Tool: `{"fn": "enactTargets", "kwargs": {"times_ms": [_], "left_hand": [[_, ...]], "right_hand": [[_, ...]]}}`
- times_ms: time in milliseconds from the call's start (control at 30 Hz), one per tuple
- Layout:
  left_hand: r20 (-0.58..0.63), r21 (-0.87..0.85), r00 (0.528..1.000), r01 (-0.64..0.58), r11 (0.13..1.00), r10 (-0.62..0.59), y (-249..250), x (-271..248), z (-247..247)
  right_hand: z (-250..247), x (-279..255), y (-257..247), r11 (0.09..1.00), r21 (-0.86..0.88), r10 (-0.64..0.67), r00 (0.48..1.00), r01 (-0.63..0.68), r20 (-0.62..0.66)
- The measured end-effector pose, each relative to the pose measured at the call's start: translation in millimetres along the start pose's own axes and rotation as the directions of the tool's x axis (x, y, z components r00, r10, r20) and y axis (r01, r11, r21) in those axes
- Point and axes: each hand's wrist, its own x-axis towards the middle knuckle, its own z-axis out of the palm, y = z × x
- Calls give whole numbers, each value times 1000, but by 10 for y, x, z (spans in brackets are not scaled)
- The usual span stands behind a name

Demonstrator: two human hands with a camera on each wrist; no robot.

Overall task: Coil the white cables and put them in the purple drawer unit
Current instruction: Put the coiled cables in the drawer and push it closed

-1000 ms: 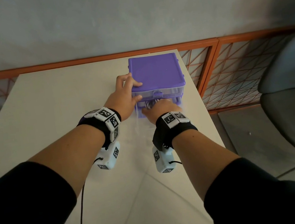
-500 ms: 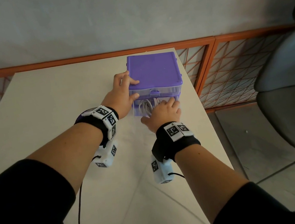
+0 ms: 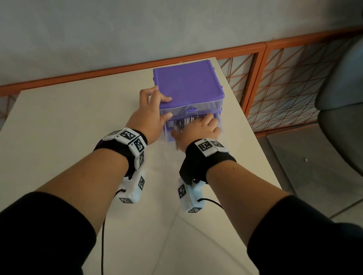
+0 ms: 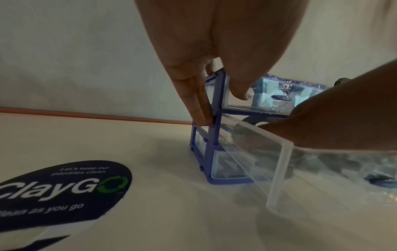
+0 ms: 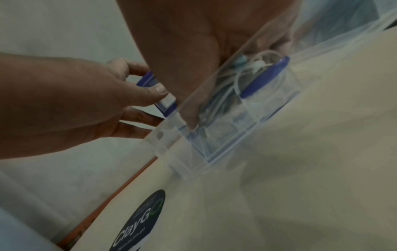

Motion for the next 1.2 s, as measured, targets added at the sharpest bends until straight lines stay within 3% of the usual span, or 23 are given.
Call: {"fn": "enactTargets", "kwargs": {"times_ms": [100, 200, 267, 333, 400, 533, 700, 1000, 1200], "left_hand": [[-2, 10, 1000, 2, 1000, -2, 3, 1, 0], [1, 10, 1000, 9, 1000, -9, 8, 0, -6], [6, 12, 1000, 16, 1000, -17, 10, -5, -5], [5, 18, 1000, 19, 1000, -19, 15, -7, -5], [5, 20, 1000, 21, 1000, -22, 19, -8, -11], [8, 11, 1000, 20, 1000, -20, 11, -4, -16], [9, 0, 1000, 4, 1000, -4, -15, 11, -18], [24, 5, 1000, -15, 1000, 15, 2, 11, -40], [19, 3, 1000, -2, 1000, 2, 6, 12, -36]], "right_hand": [[-43, -38, 104, 998, -28, -59, 998, 59, -4], [-51, -142, 289, 983, 61, -170, 981, 175, -91], [4, -254, 423, 950, 99, -270, 940, 295, -209], [87, -372, 538, 902, 109, -357, 863, 418, -358], [155, -465, 632, 876, 79, -400, 809, 476, -430], [199, -518, 806, 868, 8, -464, 816, 497, -344], [179, -432, 943, 807, -56, -580, 771, 588, -263], [108, -145, 909, 730, -181, -667, 630, 659, -398], [28, 35, 745, 768, -65, -602, 682, 638, -415]]}}
